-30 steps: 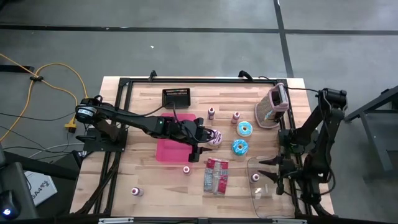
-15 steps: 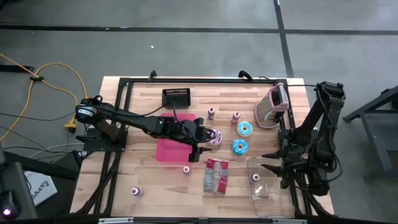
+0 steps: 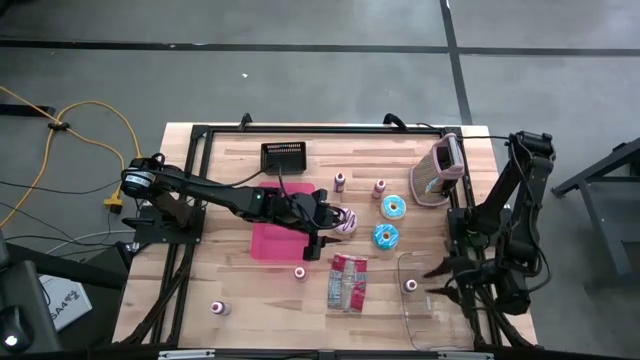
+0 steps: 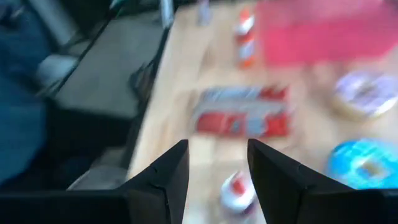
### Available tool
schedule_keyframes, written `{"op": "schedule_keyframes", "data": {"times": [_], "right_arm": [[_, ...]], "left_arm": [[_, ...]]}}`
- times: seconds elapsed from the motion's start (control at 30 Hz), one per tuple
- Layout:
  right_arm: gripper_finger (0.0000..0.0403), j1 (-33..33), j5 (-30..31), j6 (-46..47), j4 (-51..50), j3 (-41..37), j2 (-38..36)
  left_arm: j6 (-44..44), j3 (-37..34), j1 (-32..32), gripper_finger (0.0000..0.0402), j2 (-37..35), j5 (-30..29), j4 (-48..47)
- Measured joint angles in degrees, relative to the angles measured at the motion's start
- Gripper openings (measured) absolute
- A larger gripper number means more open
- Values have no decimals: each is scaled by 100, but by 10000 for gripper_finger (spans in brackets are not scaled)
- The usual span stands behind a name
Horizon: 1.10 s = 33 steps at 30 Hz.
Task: Pick & Place Food Item
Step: Put the bottom red food coloring bottle into the transparent bin
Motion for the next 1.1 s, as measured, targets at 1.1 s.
{"op": "schedule_keyframes", "data": {"times": [1.1], "right_arm": [[151,0,-763,181,540,0,12]], "left_arm": [[-86,2,-195,221,-615,-540,-715]]}}
